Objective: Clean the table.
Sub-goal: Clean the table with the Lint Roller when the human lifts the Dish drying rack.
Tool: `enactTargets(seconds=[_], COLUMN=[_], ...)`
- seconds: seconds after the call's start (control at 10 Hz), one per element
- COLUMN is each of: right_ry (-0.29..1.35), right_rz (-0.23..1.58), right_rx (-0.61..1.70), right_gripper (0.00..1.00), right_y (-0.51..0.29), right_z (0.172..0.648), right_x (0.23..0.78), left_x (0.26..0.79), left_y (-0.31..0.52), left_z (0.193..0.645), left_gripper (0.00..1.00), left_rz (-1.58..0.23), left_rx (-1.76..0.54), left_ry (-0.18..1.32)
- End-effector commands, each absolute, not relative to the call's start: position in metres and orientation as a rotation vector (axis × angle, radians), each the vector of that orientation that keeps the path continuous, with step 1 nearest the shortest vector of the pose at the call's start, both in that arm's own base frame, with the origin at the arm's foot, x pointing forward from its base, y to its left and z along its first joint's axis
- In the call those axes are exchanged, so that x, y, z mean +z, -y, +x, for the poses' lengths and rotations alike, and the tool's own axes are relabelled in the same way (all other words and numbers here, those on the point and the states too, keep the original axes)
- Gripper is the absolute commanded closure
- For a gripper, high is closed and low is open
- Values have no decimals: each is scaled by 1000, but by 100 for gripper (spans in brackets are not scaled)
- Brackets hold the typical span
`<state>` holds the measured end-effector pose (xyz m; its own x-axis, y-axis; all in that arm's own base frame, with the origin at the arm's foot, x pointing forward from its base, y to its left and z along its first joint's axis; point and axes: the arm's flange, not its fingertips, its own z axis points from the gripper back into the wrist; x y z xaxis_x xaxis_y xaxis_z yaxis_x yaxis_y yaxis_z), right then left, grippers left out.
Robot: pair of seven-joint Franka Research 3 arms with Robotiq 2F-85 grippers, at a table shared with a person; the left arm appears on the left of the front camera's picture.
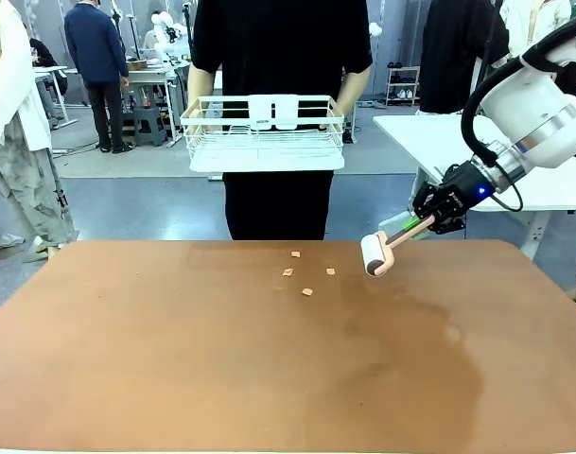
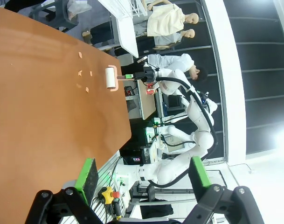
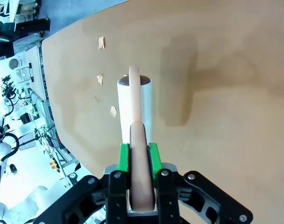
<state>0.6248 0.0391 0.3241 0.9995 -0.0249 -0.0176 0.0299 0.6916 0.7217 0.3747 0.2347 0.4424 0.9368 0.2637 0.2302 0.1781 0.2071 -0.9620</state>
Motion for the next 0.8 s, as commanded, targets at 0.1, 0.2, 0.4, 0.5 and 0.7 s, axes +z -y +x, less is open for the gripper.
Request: enactTargets(seconds=[0.1, 0.2, 0.4, 0.5, 0.7], right_ry=[-7, -7, -7, -7, 46], right_rz=[807, 807, 807, 807, 812], right_rx=[-31, -31, -31, -31, -48], right_gripper=[79, 79, 79, 79, 79], right_y=[-39, -39, -39, -39, -41], right_z=[625, 625, 625, 625, 633], right_x=[324, 324, 324, 324, 319], left_x=[443, 443, 443, 443, 443], left_y=[-237, -237, -237, -237, -237], left_z=[373, 373, 373, 373, 373], left_gripper=[0, 0, 0, 0, 0], left_rz=[-1369, -1369, -1369, -1369, -1369], left_rx=[62, 62, 62, 62, 62], left_ry=[386, 386, 386, 386, 386])
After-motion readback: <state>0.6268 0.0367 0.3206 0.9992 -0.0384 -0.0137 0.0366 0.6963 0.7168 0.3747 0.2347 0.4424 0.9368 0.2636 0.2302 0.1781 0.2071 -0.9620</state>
